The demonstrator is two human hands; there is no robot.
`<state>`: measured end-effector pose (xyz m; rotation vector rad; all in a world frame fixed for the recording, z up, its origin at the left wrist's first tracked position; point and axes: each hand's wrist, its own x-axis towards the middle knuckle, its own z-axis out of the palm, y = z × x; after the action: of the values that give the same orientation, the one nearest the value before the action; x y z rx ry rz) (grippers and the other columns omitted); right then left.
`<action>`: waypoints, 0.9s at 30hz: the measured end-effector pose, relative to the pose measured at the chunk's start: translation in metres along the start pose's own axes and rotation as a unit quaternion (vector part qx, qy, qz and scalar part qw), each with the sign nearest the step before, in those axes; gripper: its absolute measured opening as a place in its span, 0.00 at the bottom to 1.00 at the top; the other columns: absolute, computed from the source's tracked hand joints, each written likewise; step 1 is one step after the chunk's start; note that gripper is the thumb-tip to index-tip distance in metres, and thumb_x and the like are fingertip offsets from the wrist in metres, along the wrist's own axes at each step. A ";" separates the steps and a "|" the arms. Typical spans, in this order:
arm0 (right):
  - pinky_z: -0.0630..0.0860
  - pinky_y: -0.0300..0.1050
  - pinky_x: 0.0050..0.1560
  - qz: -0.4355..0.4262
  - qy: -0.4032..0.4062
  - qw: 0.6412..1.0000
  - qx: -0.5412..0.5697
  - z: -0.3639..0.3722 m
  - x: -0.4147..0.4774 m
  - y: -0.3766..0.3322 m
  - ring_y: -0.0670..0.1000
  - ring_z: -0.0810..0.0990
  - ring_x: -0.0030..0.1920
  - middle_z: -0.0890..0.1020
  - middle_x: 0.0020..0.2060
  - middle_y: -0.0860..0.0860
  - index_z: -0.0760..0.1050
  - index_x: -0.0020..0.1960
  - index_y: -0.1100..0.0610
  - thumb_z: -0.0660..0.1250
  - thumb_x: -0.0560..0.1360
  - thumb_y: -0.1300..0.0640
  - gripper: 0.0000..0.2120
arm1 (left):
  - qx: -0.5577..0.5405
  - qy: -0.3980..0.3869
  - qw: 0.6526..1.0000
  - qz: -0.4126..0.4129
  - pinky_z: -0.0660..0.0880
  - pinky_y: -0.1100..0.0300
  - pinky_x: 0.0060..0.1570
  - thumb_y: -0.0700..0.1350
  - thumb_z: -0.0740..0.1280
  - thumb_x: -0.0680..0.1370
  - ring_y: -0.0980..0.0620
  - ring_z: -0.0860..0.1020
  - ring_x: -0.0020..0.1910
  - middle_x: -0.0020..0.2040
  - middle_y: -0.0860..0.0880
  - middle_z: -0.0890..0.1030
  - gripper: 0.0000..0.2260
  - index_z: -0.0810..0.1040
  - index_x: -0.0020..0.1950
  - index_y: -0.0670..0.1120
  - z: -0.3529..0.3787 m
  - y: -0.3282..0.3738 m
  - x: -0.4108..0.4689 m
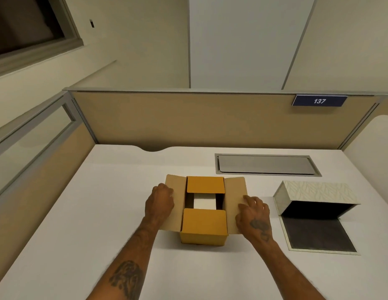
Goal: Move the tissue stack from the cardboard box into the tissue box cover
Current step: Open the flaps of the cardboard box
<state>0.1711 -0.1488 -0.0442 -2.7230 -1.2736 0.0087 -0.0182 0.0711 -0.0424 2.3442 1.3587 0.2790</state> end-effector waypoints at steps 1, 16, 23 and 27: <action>0.69 0.55 0.64 0.015 -0.030 0.999 0.002 0.002 0.006 -0.004 0.58 0.73 0.64 0.77 0.65 0.54 0.79 0.58 0.57 0.63 0.75 0.52 0.15 | -0.023 -0.016 0.999 -0.017 0.78 0.50 0.51 0.47 0.62 0.80 0.45 0.78 0.54 0.58 0.43 0.79 0.11 0.78 0.58 0.44 0.003 0.002 0.000; 0.75 0.45 0.44 0.172 -0.182 0.933 0.258 0.012 0.058 -0.031 0.56 0.81 0.44 0.83 0.44 0.56 0.80 0.44 0.60 0.65 0.76 0.53 0.11 | -0.133 -0.149 0.977 -0.073 0.79 0.50 0.54 0.47 0.65 0.78 0.43 0.80 0.52 0.56 0.41 0.82 0.19 0.74 0.68 0.44 0.036 0.017 0.015; 0.72 0.43 0.45 0.174 -0.185 0.921 0.297 0.018 0.062 -0.027 0.54 0.78 0.45 0.82 0.45 0.57 0.80 0.53 0.63 0.64 0.78 0.55 0.13 | -0.178 -0.162 0.968 -0.069 0.80 0.43 0.55 0.47 0.62 0.80 0.42 0.80 0.55 0.60 0.42 0.81 0.18 0.73 0.70 0.48 0.040 0.010 0.019; 0.76 0.44 0.47 0.166 -0.188 0.920 0.302 0.018 0.063 -0.025 0.54 0.79 0.47 0.84 0.51 0.58 0.79 0.58 0.62 0.66 0.77 0.53 0.15 | -0.192 -0.157 0.965 -0.082 0.79 0.43 0.57 0.50 0.64 0.79 0.44 0.80 0.55 0.61 0.43 0.81 0.22 0.68 0.74 0.49 0.041 0.009 0.016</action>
<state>0.1918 -0.0825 -0.0560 -2.3915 -0.6797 0.8443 0.0121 0.0709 -0.0760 1.8527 1.2099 0.1021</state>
